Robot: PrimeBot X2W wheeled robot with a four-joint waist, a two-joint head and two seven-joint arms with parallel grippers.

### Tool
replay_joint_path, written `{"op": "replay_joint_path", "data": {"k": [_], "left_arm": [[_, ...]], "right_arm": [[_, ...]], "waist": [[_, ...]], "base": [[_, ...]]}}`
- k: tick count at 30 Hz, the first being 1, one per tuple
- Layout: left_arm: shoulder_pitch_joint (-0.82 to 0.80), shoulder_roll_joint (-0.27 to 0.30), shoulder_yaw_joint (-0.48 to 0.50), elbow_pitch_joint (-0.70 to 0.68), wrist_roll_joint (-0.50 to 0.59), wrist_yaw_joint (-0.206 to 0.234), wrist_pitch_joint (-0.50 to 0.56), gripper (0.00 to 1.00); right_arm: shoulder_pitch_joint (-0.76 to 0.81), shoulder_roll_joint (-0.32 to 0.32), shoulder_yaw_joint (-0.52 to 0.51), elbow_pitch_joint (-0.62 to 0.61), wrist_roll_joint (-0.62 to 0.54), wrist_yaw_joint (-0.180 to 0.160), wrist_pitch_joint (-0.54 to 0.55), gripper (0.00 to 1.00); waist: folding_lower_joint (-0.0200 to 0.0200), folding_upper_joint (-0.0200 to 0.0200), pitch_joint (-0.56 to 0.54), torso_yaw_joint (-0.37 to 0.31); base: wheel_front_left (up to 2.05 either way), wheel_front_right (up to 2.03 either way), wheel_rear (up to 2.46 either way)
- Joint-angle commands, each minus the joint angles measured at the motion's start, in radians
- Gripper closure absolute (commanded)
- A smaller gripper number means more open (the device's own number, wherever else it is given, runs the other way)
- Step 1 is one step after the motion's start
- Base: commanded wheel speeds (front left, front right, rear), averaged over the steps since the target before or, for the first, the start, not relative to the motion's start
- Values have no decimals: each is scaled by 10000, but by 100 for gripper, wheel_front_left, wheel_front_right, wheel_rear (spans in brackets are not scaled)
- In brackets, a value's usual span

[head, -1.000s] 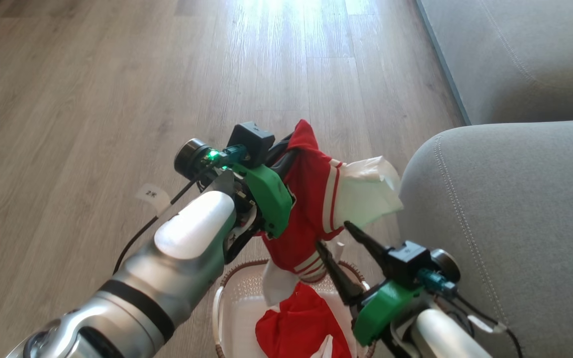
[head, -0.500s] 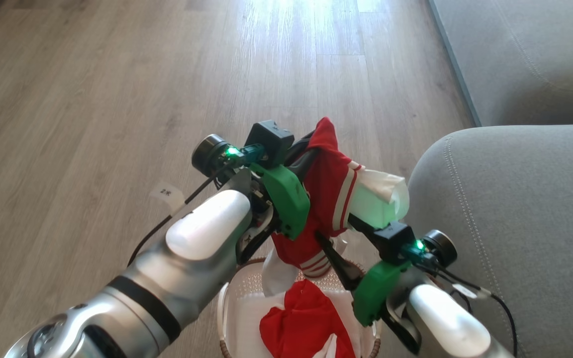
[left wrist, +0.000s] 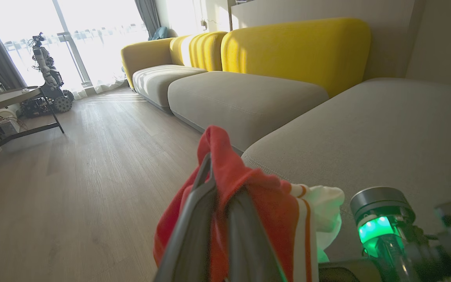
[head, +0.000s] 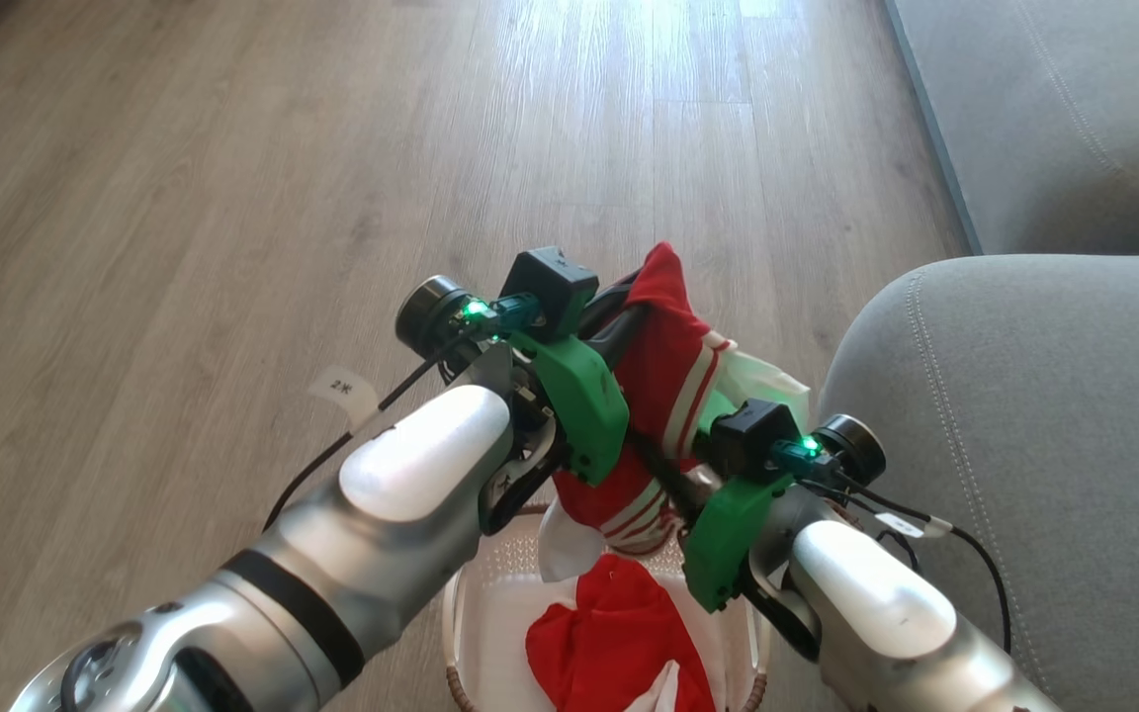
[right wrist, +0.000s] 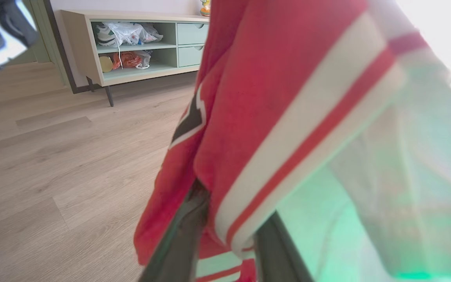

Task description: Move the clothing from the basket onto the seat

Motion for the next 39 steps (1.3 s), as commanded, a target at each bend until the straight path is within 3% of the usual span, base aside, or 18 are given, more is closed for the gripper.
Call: {"op": "replay_joint_path", "data": {"k": [1,11,15,16,17,28,39], "left_arm": [[-870,155,306,-180,-90,74,-133,100],[-673,177,449,499,-393,66,-480,100],[-411,207,504,752,-570,-65,-650,39],[-345,224,499,815,-583,-86,-710,7],[-276,238,507,878,-610,-103,-771,0],[350,270,545,1262,-858,-327,-1279,0],[1187,210,575,858,-941,-335,-1687,0]], "right_arm": [[-467,76,35,-232,67,-4,-65,100],[-325,76,-877,-447,-153,-4,-65,100],[-314,76,-1383,-643,-473,-4,-65,100],[-318,76,-1531,-676,-589,-4,-65,100],[-330,76,-1706,-704,-728,-4,-65,100],[-134,76,-3967,-1294,-2135,-4,-65,100],[259,-279,-5528,-2083,-3099,-4,-65,100]], "waist": [[1,0,10,-7],[1,0,103,-341],[1,0,140,-556],[1,0,143,-620],[1,0,149,-685],[1,0,234,-1607],[1,0,389,-3034]], "base": [[0,0,0],[0,0,0],[0,0,0],[0,0,0],[0,0,0],[0,0,0],[0,0,0]]}}
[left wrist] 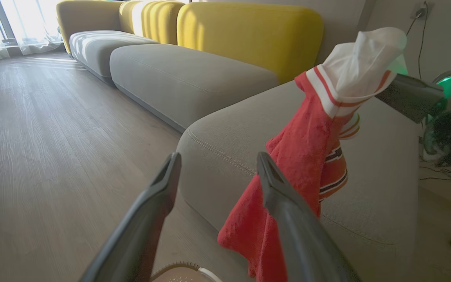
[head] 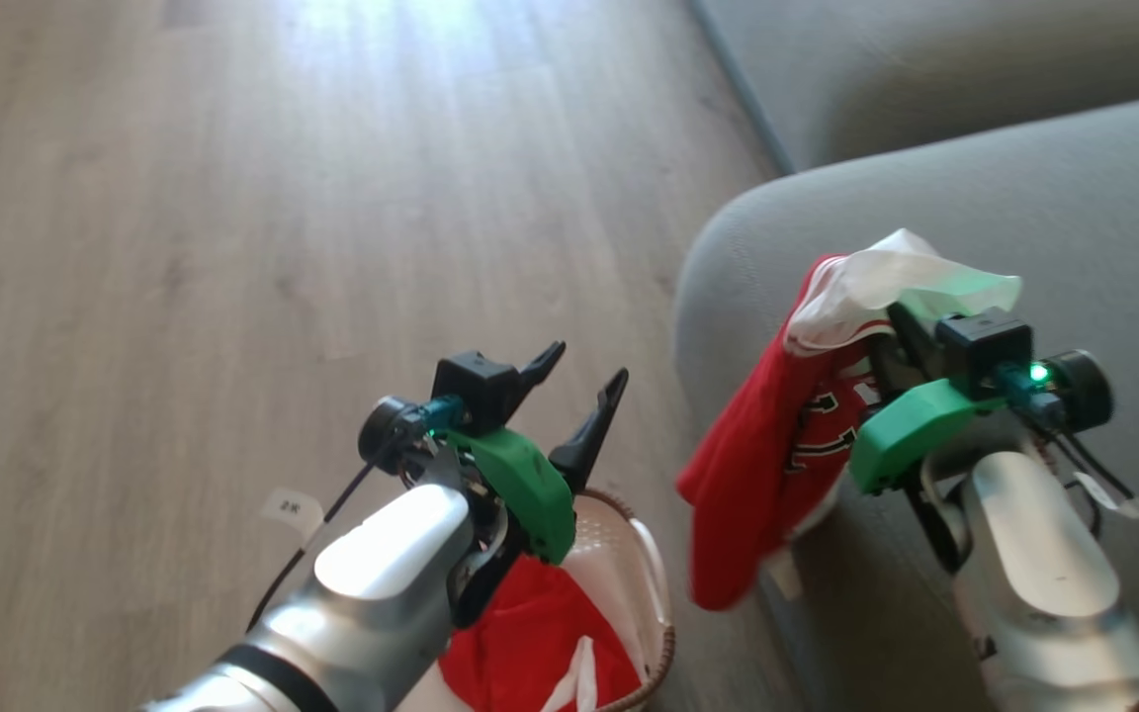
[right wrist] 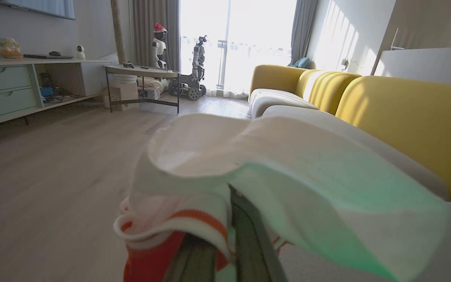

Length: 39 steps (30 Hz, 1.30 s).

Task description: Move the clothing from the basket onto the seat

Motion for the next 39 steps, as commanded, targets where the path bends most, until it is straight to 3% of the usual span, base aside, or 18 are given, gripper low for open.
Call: {"op": "replay_joint_path", "data": {"k": [1,13,20,31,39], "left_arm": [[-405,156,312,-216,-23,-9,-109,0],[257,121,521,-1116,351,319,-211,0],[494,121,900,-1560,827,466,-214,0],[774,185,1496,-2263,1677,739,-215,0],[228,460,1490,-2751,2254,943,-215,0]], "right_arm": [[-339,-11,142,-407,-67,-4,-65,100],[-393,-485,89,-945,-199,-4,-43,100],[-778,-703,421,-1216,73,-4,171,100],[-2764,-1096,997,-640,434,-4,534,100],[-5579,-2115,673,284,365,-4,603,100]], "waist": [[0,0,67,-306],[0,0,405,-2009],[0,0,706,-2470],[0,0,1519,-1857],[0,0,2853,-890]], "base": [[0,0,0],[0,0,0],[0,0,0],[0,0,0],[0,0,0]]}}
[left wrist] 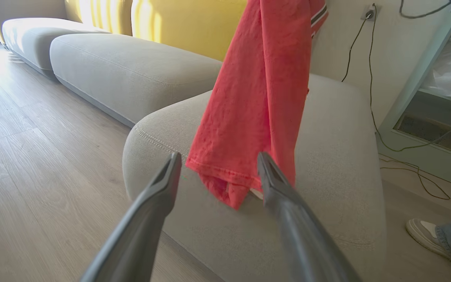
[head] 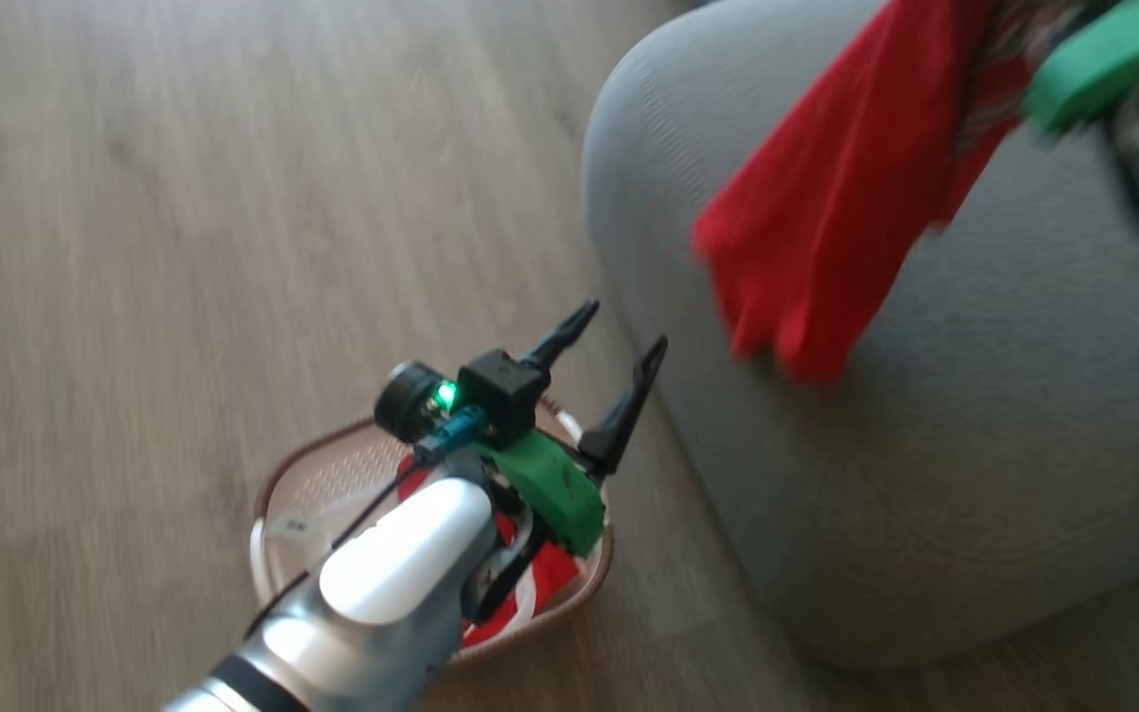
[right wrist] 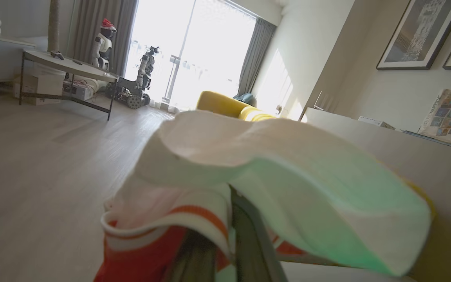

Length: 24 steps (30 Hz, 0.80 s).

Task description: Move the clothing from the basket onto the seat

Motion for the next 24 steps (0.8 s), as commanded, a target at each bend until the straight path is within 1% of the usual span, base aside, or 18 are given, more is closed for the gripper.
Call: {"op": "replay_joint_path", "data": {"k": [1,4,5,8,9,13,18,24], "left_arm": [[-511,219,334,-364,131,65,-120,0],[-610,291,270,-564,237,89,-112,0],[-610,291,270,-564,237,89,-112,0],[-718,335,204,-779,339,139,-82,0],[-821,340,177,-970,405,195,-54,0],[-1101,381,88,-1389,594,304,66,0],[-1522,450,-57,-1986,904,483,330,0],[-1840,577,-149,-2620,1183,684,495,0]], "right_arm": [[-769,-240,-88,-174,-96,-4,51,100],[-1721,-707,-492,188,-231,-4,136,100],[-1721,-707,-492,188,-231,-4,136,100],[-2506,-1020,-959,556,-426,-4,207,100],[-2991,-1321,-1096,876,-691,-4,234,100],[-3647,-1610,-1590,1363,-1285,-4,240,100],[-3856,-1696,-2551,2166,-1838,-4,239,100],[-3206,-1477,-4190,3313,-2448,-4,143,100]], "waist": [[0,0,617,581],[0,0,900,877],[0,0,900,877],[0,0,1167,1134],[0,0,1392,1308],[0,0,1974,1610],[0,0,2854,1965],[0,0,3765,2349]], "base": [[0,0,0],[0,0,0],[0,0,0],[0,0,0],[0,0,0],[0,0,0],[0,0,0],[0,0,0]]}}
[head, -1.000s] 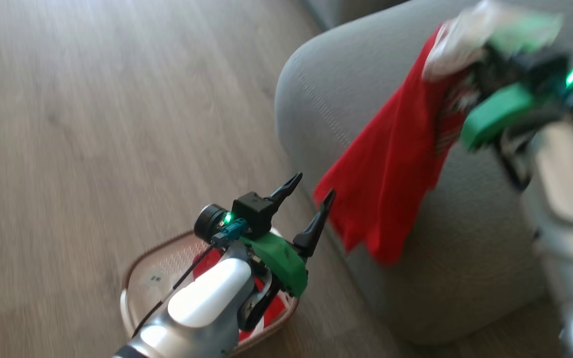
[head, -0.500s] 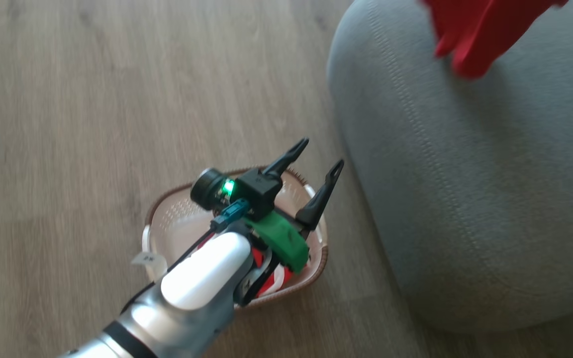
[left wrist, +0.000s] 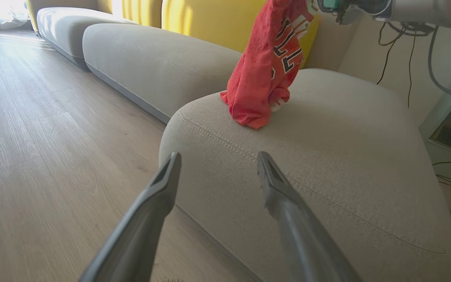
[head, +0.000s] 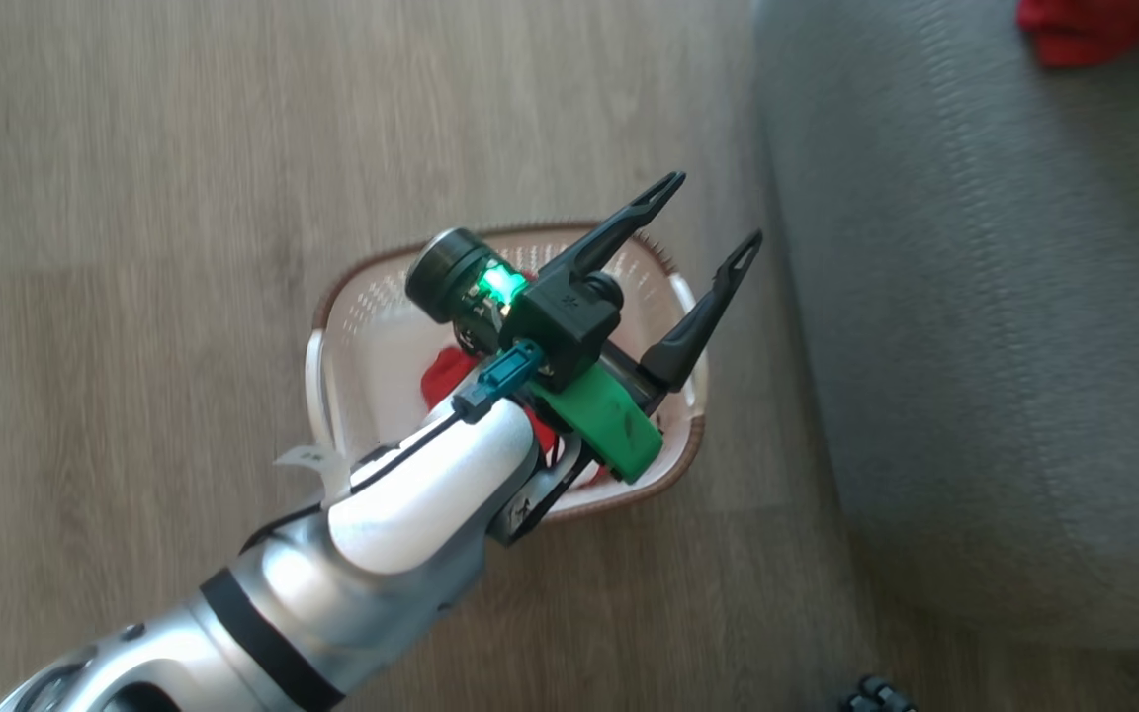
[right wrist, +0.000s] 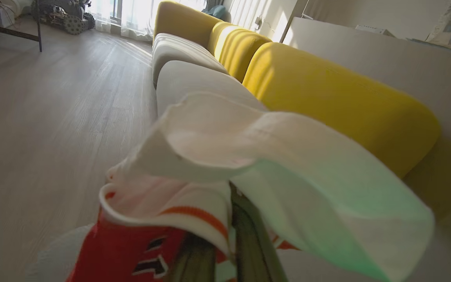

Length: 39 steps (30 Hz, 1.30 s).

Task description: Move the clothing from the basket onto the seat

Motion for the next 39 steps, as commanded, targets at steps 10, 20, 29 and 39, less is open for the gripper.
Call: {"op": "replay_joint_path", "data": {"k": [10,20,29,39], "left_arm": [[-211,361,80,-691,177,213,152,0],[-93,483,115,-551,23,278,113,0],[139,653,183,-352,-183,345,93,0],[629,807,357,-57,-609,358,-67,0]], "right_arm": [[1425,648,-2343,796,-1420,-4,-167,100],[1509,1199,-2963,1052,-2350,-4,-491,0],[1957,1734,-2339,1381,-2062,-4,-828,0],[3823,2311,-89,-926,216,-4,-843,0]], "waist": [[-1,0,917,541],[-1,0,672,145],[-1,0,109,-425],[-1,0,-836,-938]], "base": [[0,0,0],[0,0,0],[0,0,0],[0,0,0]]}}
